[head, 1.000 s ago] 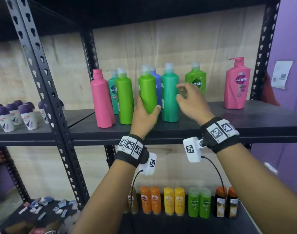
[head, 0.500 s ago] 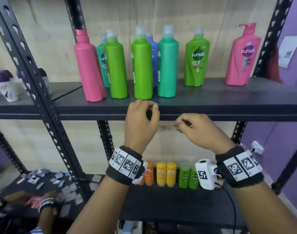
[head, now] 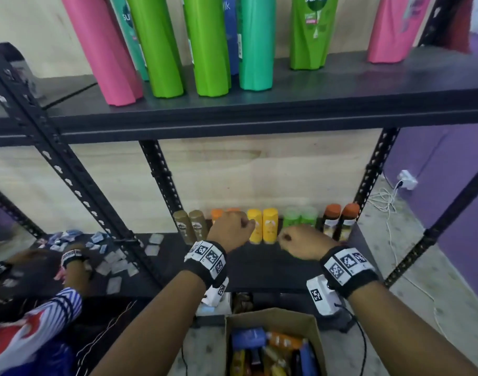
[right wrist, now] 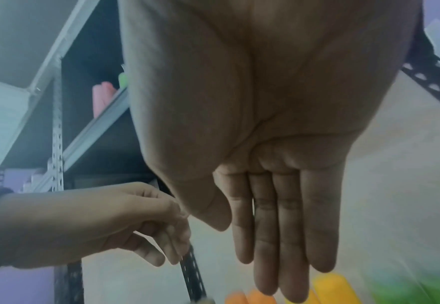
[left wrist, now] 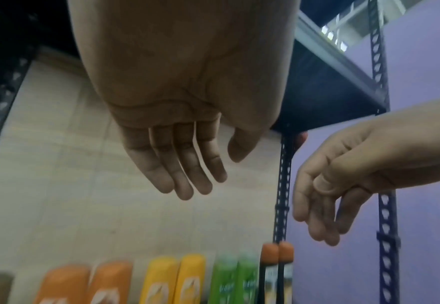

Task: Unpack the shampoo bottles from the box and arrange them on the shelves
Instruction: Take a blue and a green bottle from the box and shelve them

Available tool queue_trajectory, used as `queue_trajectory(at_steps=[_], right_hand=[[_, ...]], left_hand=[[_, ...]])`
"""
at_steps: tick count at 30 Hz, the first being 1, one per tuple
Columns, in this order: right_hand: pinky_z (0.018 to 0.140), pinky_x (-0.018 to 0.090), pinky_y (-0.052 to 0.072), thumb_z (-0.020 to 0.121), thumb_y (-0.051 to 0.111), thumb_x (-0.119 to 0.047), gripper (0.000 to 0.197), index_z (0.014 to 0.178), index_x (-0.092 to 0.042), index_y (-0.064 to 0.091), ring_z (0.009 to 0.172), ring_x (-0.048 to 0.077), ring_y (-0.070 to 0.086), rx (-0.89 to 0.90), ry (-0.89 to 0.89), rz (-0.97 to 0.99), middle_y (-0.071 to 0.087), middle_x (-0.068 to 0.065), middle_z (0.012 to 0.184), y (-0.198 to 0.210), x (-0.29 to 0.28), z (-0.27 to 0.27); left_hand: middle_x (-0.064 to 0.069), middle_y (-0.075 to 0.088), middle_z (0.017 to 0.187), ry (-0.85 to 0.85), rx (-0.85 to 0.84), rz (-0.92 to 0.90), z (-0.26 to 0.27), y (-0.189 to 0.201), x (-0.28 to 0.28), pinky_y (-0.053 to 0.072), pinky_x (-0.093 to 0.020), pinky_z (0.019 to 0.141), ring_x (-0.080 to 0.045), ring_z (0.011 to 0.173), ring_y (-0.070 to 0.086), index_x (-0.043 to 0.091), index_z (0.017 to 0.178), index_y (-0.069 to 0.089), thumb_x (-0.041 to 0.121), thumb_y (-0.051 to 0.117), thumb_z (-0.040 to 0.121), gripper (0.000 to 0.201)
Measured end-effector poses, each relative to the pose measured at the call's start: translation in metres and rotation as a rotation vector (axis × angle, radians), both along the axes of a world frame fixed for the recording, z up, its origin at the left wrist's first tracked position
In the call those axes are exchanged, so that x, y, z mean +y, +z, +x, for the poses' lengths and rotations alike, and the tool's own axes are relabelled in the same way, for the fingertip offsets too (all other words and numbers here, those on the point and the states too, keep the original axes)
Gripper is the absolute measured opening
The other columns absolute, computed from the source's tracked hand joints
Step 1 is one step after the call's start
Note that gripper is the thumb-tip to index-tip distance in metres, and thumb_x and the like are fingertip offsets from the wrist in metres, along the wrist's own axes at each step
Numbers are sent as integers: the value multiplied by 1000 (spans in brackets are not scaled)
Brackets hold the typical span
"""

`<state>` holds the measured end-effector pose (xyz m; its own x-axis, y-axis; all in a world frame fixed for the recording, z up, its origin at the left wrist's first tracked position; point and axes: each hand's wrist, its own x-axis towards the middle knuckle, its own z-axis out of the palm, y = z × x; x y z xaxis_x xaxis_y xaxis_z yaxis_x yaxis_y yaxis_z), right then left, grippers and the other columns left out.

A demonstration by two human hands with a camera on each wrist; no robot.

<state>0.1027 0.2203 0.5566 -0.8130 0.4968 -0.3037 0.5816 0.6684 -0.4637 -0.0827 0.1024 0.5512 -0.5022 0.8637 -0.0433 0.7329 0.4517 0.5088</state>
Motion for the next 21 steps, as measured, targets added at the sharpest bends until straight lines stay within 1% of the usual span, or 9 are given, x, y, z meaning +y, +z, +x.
queue_trajectory(at_steps=[2, 5, 7, 9, 11, 13, 16, 18, 21], right_hand=[[66, 38, 39, 99, 48, -24, 28, 82, -7, 63, 81, 33, 59, -44, 0, -55, 66, 17, 91, -23, -9, 9], [68, 36, 38, 99, 45, -21, 31, 94, 0, 67, 93, 43, 61, -105, -13, -111, 69, 22, 102, -57, -22, 22], [70, 37, 43, 100, 46, -22, 33, 95, 0, 70, 93, 42, 64, -162, -14, -128, 71, 20, 102, -76, -30, 28], [81, 42, 53, 101, 48, -25, 34, 99, -3, 73, 95, 35, 67, -209, -16, -144, 73, 16, 104, -93, -36, 33], [84, 42, 53, 101, 48, -24, 34, 101, -2, 73, 98, 33, 67, -241, -28, -202, 72, 16, 107, -110, -41, 37], [75, 38, 50, 100, 46, -23, 33, 92, -4, 72, 91, 32, 65, -271, -30, -229, 71, 15, 101, -125, -46, 42], [67, 35, 44, 95, 43, -23, 30, 71, -14, 59, 74, 27, 58, -353, -1, -174, 68, 14, 89, -144, -57, 46], [62, 29, 39, 97, 45, -23, 30, 71, -15, 58, 69, 23, 55, -388, 33, -181, 68, 15, 91, -157, -67, 48], [61, 30, 37, 102, 44, -26, 35, 72, -17, 58, 68, 24, 52, -380, 9, -259, 61, 13, 83, -179, -81, 55]], left_hand=[[-3, 64, 78, -8, -6, -102, 3, -28, -9, 45, -31, 71, -30, 87, 67, 17, 75, 62, 42, 55, 98, 34], [-9, 67, 82, -36, -9, -212, 11, -62, -24, 52, -36, 75, -34, 89, 68, 15, 73, 60, 40, 53, 101, 38], [-11, 69, 88, -56, -35, -285, 17, -81, -34, 53, -37, 80, -34, 94, 68, 14, 76, 63, 41, 51, 102, 39], [-12, 71, 103, -48, -63, -367, 22, -97, -44, 54, -38, 86, -33, 101, 67, 12, 90, 68, 43, 51, 101, 37], [-12, 70, 110, -46, -98, -434, 28, -113, -54, 54, -40, 88, -34, 103, 66, 11, 97, 68, 44, 49, 102, 39], [-15, 70, 108, -81, -120, -490, 34, -126, -66, 54, -40, 88, -34, 102, 64, 7, 97, 69, 42, 46, 104, 42], [-18, 68, 101, -117, -132, -543, 42, -146, -83, 50, -38, 85, -36, 101, 64, 2, 93, 67, 38, 42, 108, 46], [-21, 69, 112, -109, -139, -591, 44, -160, -92, 51, -41, 89, -37, 107, 64, -4, 110, 66, 35, 40, 109, 47], [-20, 70, 116, -113, -104, -643, 48, -174, -104, 53, -41, 86, -36, 105, 66, 1, 116, 66, 35, 36, 110, 46]])
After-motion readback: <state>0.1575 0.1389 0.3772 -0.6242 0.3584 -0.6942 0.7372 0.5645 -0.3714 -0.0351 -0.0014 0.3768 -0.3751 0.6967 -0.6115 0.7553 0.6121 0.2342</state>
